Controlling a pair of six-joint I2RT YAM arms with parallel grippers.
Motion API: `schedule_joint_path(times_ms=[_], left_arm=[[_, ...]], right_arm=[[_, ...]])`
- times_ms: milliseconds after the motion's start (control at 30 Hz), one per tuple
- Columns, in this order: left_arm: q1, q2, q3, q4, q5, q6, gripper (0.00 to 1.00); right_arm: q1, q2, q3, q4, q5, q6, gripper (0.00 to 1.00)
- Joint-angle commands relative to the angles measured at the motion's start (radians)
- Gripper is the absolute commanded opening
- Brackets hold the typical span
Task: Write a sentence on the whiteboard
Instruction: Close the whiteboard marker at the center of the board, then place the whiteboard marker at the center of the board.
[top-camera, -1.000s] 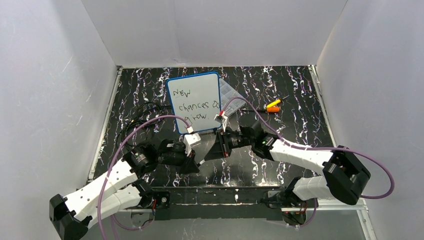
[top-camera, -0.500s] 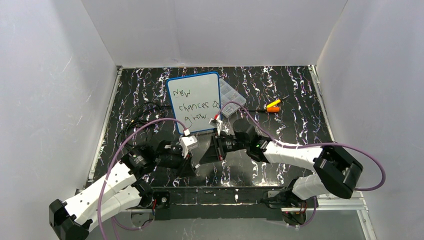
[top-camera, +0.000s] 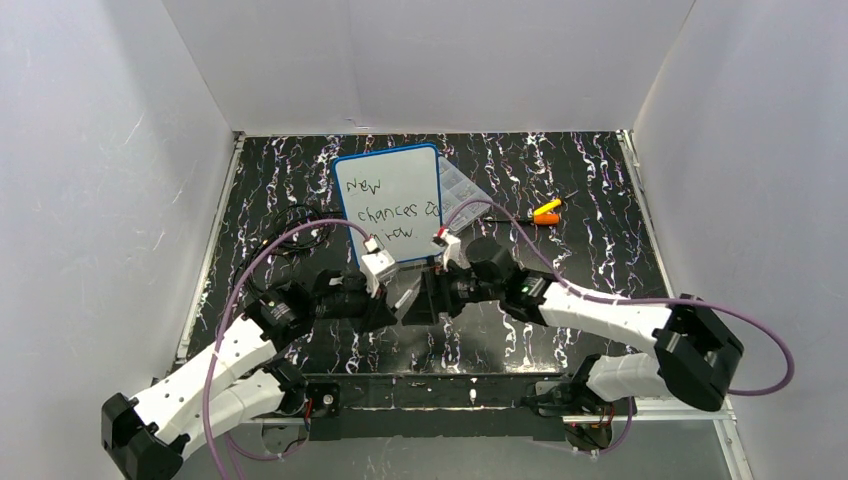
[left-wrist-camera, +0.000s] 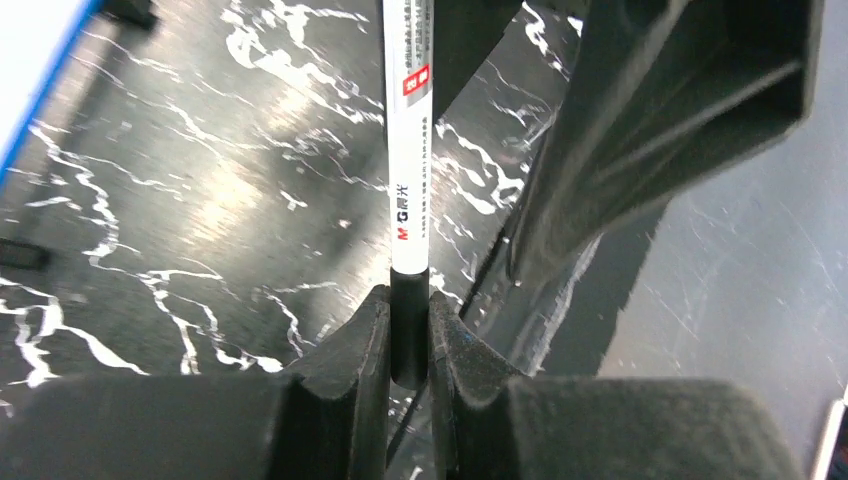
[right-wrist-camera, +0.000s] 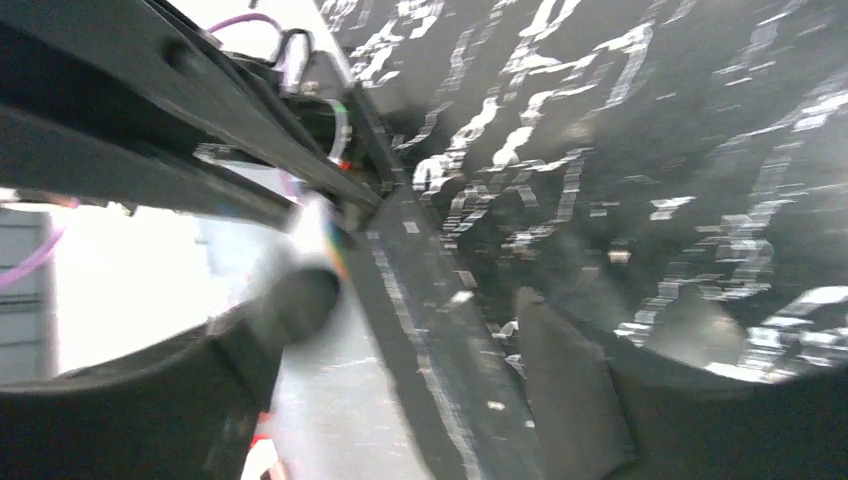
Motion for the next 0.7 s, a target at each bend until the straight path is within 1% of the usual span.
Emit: schedule_joint_path(times_ms=[0,167,300,367,433,500,567,667], left_arm=[[0.014,0.036,0.050,0.057,-0.098,0.019,0.00],[0.014,0.164,0.087,0.016,-0.113,0.008,0.00],[0.014,0.234,0.099,0.002,-0.125,-0.013,0.00],[0.014,0.261,0.105,-0.011,-0.150,-0.016,0.03],[0.014,0.283,0.107,-0.024,-0.187,-0.024,0.11],[0.014,0.318,0.120,-0.046,-0.200,-0.028,0.23],[0.016,0.341,0.129,-0.056,-0.203,-0.036,0.34],[0.021,0.349,0.139,-0.059,-0.213,-0.042,0.48]], right_arm=[[-0.123,-0.102,0.047,-0.223,0.108,-0.103,0.98],[-0.301,-0.117,0.118,-0.444,0.156,-0.238,0.99],[-0.469,-0.126,0.145,-0.505,0.162,-0.312,0.99],[-0.548,-0.126,0.146,-0.507,0.156,-0.334,0.99],[-0.617,-0.125,0.139,-0.500,0.157,-0.348,0.99],[-0.672,-0.125,0.127,-0.485,0.167,-0.357,0.99],[-0.713,-0.126,0.120,-0.473,0.189,-0.370,0.99],[-0.747,-0.137,0.121,-0.461,0.237,-0.391,0.99]])
